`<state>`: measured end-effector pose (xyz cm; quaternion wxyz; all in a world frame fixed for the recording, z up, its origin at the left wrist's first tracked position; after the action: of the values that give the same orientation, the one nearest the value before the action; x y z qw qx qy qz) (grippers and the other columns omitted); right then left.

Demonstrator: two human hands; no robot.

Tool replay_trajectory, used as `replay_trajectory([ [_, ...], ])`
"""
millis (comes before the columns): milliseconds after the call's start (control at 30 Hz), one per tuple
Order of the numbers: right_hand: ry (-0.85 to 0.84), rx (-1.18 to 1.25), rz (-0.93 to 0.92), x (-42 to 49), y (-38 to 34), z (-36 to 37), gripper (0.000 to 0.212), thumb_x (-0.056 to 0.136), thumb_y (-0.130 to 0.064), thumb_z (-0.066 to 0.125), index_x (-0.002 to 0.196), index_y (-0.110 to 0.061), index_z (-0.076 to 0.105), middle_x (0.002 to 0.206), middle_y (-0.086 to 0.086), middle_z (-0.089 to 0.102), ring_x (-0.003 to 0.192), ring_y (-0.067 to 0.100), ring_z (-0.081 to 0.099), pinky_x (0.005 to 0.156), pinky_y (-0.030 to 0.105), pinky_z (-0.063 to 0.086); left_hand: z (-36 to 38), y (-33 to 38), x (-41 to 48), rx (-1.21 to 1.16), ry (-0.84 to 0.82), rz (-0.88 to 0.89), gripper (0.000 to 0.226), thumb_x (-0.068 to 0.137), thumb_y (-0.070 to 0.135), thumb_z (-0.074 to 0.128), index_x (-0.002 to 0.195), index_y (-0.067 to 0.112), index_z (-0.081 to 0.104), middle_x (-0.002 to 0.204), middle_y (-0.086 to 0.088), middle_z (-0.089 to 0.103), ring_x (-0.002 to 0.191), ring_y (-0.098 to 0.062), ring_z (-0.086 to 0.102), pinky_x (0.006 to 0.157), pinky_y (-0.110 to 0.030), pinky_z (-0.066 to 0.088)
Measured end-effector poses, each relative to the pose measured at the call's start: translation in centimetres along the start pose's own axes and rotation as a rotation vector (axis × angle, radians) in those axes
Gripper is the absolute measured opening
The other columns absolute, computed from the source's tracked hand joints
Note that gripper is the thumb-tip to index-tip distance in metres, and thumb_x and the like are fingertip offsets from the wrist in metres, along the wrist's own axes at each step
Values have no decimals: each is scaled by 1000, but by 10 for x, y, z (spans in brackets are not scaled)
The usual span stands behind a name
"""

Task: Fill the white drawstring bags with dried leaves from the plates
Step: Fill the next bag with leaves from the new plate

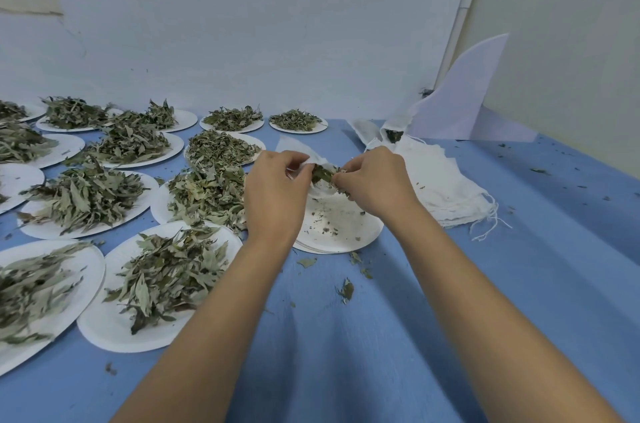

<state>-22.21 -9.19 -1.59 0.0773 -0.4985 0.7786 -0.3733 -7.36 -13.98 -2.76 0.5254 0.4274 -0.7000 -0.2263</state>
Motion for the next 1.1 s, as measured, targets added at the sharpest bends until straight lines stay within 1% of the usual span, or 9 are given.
replay_trajectory([
  [133,56,-180,-51,-2,-5,4,17,79,-2,55,73,12,64,59,22,44,55,19,31,52,29,29,7,7,-4,102,-41,55,14,92,24,59,97,17,69,97,0,60,78,-8,52,68,-20,35],
  [400,37,-40,-102,-1,-5,1,23,82,-11,60,69,4,71,68,22,68,58,28,55,59,35,48,29,1,-11,-300,-174,-182,15,90,23,62,76,25,58,77,9,58,68,2,51,59,-6,37],
  [500,36,-45,-152,-1,-8,1,24,84,-13,62,67,2,71,67,20,68,63,30,62,61,34,48,31,-11,-13,-449,-140,-341,16,92,27,60,78,22,58,73,5,55,67,-8,50,60,-17,40],
  [633,13,-188,-303,-5,-22,9,28,86,-15,62,59,-8,60,54,11,57,47,17,42,49,24,34,25,-11,-11,-378,-65,-294,22,94,34,56,78,18,56,69,5,52,62,-8,46,59,-22,37],
  [733,21,-366,-413,-9,-32,12,21,92,-20,56,82,-11,72,58,-5,36,53,12,36,47,18,27,19,-3,-12,-284,-29,-184,21,96,33,52,83,17,55,69,8,54,60,-5,47,56,-19,36],
  [867,26,-496,-478,-11,-36,16,26,96,-23,48,98,-15,73,73,0,35,71,18,40,58,27,22,15,5,-15,-142,-5,-89,15,99,29,47,89,18,50,78,6,57,68,-11,51,62,-33,39],
  [933,44,-463,-455,-10,-35,14,26,95,-23,49,89,-12,72,71,1,41,66,18,41,57,26,23,17,11,-14,-77,-32,-13,13,100,27,46,92,18,51,86,2,59,79,-15,53,68,-35,42],
  [1000,71,-288,-354,-6,-26,7,29,89,-17,55,62,-11,65,55,2,43,52,14,38,49,25,24,22,17,-14,-63,-105,65,15,99,24,47,92,14,55,89,1,60,87,-17,54,72,-33,43],
  [1100,125,85,-87,2,4,-9,39,76,-6,60,41,-21,51,43,-2,49,46,12,50,47,16,37,32,21,-13,-119,-263,106,16,97,22,50,88,13,59,87,1,61,87,-12,52,67,-14,38],
])
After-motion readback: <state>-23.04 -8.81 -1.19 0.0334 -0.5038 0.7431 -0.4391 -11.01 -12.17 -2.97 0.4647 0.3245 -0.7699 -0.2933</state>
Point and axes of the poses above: each hand's wrist, its own x-axis towards the middle knuckle, its own z-axis out of the palm, y = z × x, the point moved 8 cm from there along x, towards the middle knuckle
